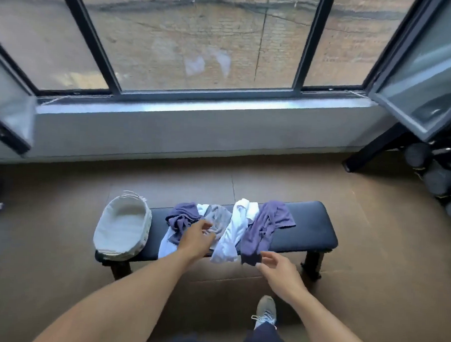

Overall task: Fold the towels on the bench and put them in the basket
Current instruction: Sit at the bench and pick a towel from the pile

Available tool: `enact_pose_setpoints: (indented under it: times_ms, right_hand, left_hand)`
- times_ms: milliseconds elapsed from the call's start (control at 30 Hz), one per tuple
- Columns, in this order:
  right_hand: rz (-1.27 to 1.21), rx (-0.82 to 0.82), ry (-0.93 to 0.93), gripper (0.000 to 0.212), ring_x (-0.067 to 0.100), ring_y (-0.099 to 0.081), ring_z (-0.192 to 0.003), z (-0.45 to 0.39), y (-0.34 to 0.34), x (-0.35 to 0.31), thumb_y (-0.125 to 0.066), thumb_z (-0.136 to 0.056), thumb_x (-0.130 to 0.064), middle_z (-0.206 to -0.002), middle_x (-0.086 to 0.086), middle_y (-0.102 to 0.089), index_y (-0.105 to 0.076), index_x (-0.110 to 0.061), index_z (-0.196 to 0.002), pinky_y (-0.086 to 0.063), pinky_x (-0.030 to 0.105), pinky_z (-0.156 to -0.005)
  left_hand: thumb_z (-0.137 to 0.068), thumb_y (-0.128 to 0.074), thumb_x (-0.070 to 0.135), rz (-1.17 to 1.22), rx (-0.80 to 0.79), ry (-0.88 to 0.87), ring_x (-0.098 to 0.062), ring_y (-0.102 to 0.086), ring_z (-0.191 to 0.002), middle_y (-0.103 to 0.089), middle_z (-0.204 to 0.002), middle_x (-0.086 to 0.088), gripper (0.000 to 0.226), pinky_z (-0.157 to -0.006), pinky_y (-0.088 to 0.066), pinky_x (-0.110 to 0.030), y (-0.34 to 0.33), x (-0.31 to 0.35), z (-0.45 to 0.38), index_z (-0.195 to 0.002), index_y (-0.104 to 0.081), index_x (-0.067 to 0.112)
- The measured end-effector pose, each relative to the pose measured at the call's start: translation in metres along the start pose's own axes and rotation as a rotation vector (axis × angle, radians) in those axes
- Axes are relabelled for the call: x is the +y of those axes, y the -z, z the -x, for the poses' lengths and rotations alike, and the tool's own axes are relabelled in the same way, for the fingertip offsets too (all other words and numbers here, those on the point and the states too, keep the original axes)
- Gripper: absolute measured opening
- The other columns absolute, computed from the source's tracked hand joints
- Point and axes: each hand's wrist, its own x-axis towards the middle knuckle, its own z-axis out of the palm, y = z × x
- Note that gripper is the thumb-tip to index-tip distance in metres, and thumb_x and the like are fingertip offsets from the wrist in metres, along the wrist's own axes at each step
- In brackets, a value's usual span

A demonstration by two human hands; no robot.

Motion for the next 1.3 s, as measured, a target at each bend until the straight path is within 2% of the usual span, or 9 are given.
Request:
enact_pose_setpoints:
  times_ms: [100, 233, 367, 667, 800, 967, 1067, 1167, 1300]
  right_hand:
    - [0.126, -0.113, 0.087, 0.043, 0.009, -0.065, -0.102, -0.051, 0.020, -0.035, -0.068, -0.093, -0.035, -0.128, -0.007, -0.067, -0.060, -0.027, -0.136, -0.050, 0.020, -0.073]
    - [0.265, -0.238, 0.172, 0.044, 0.008, -0.066, -0.087, -0.100, 0.016, -0.087, -0.065, -0.094, -0.037, -0.132, -0.007, -0.065, -0.057, -0.029, -0.137, -0.051, 0.017, -0.068]
    - [0.304, -0.301, 0.229, 0.047, 0.014, -0.066, -0.111, -0.121, -0.027, -0.130, -0.069, -0.092, -0.036, -0.130, -0.005, -0.068, -0.060, -0.027, -0.137, -0.050, 0.029, -0.095]
    - [0.216, -0.261, 0.141, 0.051, 0.019, -0.062, -0.119, -0.144, -0.166, -0.179, -0.065, -0.092, -0.026, -0.133, -0.002, -0.064, -0.054, -0.022, -0.141, -0.047, 0.030, -0.096]
    - [0.272, -0.291, 0.184, 0.049, 0.020, -0.063, -0.114, -0.196, -0.221, -0.175, -0.063, -0.092, -0.026, -0.134, -0.001, -0.064, -0.054, -0.023, -0.140, -0.050, 0.034, -0.094]
    - [0.284, -0.262, 0.249, 0.036, 0.024, -0.064, -0.098, -0.280, -0.286, -0.142, -0.059, -0.090, -0.014, -0.109, 0.005, -0.070, -0.062, -0.018, -0.125, -0.052, 0.037, -0.084]
    - [0.362, -0.196, 0.356, 0.046, 0.023, -0.057, -0.121, -0.334, -0.318, -0.103, -0.059, -0.088, -0.014, -0.129, 0.003, -0.066, -0.061, -0.020, -0.133, -0.047, 0.038, -0.100]
    - [0.479, -0.137, 0.472, 0.057, 0.021, -0.025, -0.152, -0.377, -0.344, -0.067, -0.061, -0.091, -0.023, -0.157, -0.002, -0.043, -0.052, -0.023, -0.146, -0.023, 0.036, -0.123]
    - [0.456, -0.076, 0.610, 0.061, 0.014, -0.020, -0.153, -0.416, -0.375, -0.035, -0.057, -0.089, -0.048, -0.160, -0.007, -0.038, -0.050, -0.030, -0.147, -0.022, 0.039, -0.124]
  left_hand:
    - [-0.090, -0.063, 0.026, 0.021, 0.098, 0.118, -0.016, -0.061, -0.103, -0.066, -0.115, 0.008, 0.027, -0.084, -0.045, -0.027, 0.012, 0.009, -0.009, -0.117, -0.062, 0.028]
    - [-0.089, -0.067, 0.029, 0.055, 0.176, 0.191, -0.021, -0.062, -0.108, -0.065, -0.110, 0.006, 0.028, -0.088, -0.045, -0.029, 0.030, 0.009, -0.017, -0.117, -0.062, 0.028]
    - [-0.090, -0.067, 0.029, 0.062, 0.213, 0.240, -0.021, -0.060, -0.116, -0.066, -0.124, 0.002, 0.035, -0.093, -0.047, -0.032, 0.055, -0.024, -0.025, -0.124, -0.062, 0.025]
    - [-0.091, -0.067, 0.030, 0.020, 0.107, 0.271, -0.016, -0.057, -0.121, -0.059, -0.139, 0.006, 0.048, -0.100, -0.047, -0.034, 0.119, -0.145, -0.058, -0.137, -0.053, 0.029]
    - [-0.096, -0.062, 0.032, -0.104, 0.090, 0.241, -0.015, -0.048, -0.135, -0.049, -0.149, 0.010, 0.054, -0.108, -0.042, -0.033, 0.107, -0.205, -0.091, -0.147, -0.045, 0.030]
    - [-0.097, -0.059, 0.033, -0.143, 0.086, 0.155, -0.011, -0.045, -0.135, -0.044, -0.152, 0.013, 0.055, -0.107, -0.039, -0.030, 0.044, -0.279, -0.161, -0.149, -0.040, 0.031]
    - [-0.097, -0.062, 0.032, -0.093, 0.166, 0.081, -0.010, -0.041, -0.139, -0.042, -0.153, 0.013, 0.058, -0.110, -0.034, -0.023, 0.001, -0.311, -0.209, -0.150, -0.039, 0.029]
    - [-0.098, -0.063, 0.034, -0.087, 0.311, -0.032, -0.008, -0.034, -0.145, -0.038, -0.157, 0.010, 0.063, -0.113, -0.023, -0.015, -0.035, -0.332, -0.251, -0.154, -0.037, 0.021]
    - [-0.103, -0.046, 0.039, 0.014, 0.559, -0.247, -0.009, -0.034, -0.147, -0.040, -0.157, 0.004, 0.055, -0.120, -0.027, -0.025, -0.060, -0.346, -0.309, -0.152, -0.041, 0.014]
